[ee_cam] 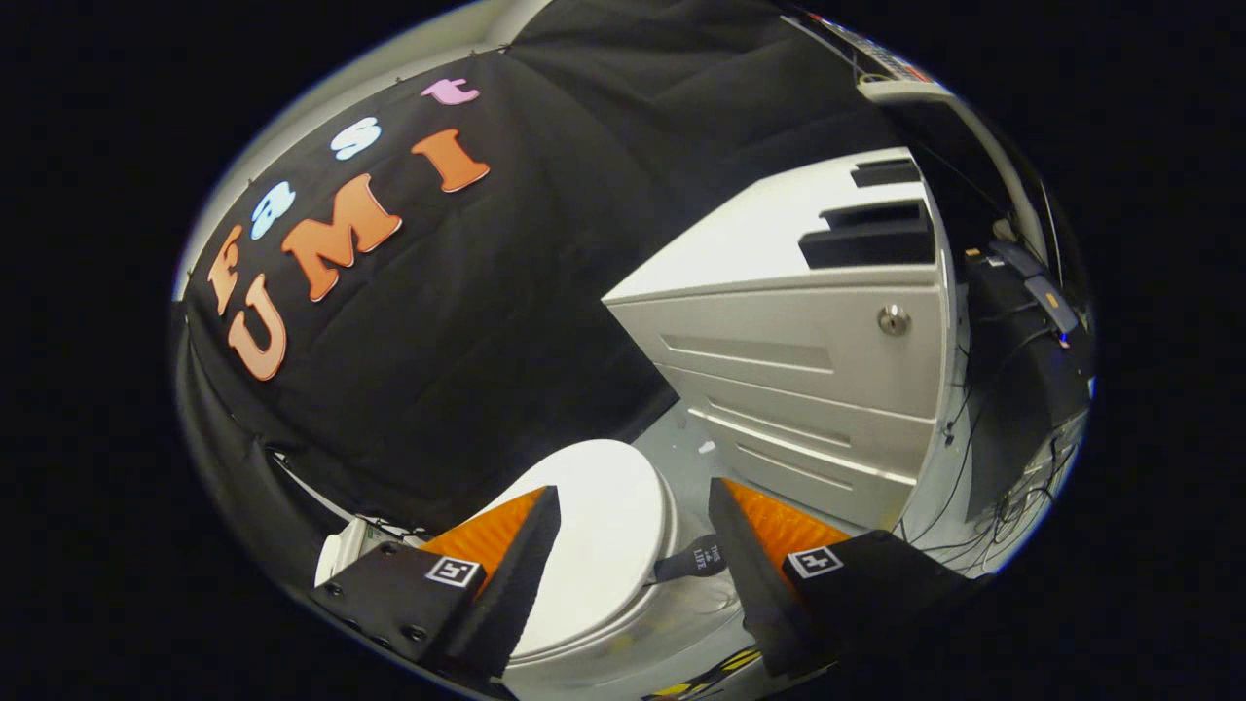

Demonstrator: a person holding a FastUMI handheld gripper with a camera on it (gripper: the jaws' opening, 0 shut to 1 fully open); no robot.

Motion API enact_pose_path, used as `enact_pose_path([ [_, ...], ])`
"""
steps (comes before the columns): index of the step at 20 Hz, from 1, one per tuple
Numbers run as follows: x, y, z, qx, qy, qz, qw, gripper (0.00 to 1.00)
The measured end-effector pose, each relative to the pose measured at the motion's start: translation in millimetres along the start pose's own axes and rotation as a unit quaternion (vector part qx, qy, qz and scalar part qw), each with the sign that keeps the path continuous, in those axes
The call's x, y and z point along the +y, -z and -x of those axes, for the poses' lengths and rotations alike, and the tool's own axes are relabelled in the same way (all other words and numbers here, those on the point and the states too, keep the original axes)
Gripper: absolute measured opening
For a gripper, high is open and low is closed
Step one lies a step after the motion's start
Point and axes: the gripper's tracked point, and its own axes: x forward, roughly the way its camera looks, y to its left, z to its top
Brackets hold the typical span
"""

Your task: Open the toilet lid.

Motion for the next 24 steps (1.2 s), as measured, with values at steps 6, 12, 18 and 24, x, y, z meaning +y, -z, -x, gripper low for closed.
enact_pose_path([
  [6,-49,47,-17,0.069,0.039,-0.087,0.993,0.99],
  [12,-78,78,-36,0.105,0.053,-0.194,0.974,0.98],
  [18,-78,96,-51,0.125,0.034,-0.273,0.953,0.88],
  [24,-59,93,-65,0.126,-0.018,-0.374,0.919,0.45],
])
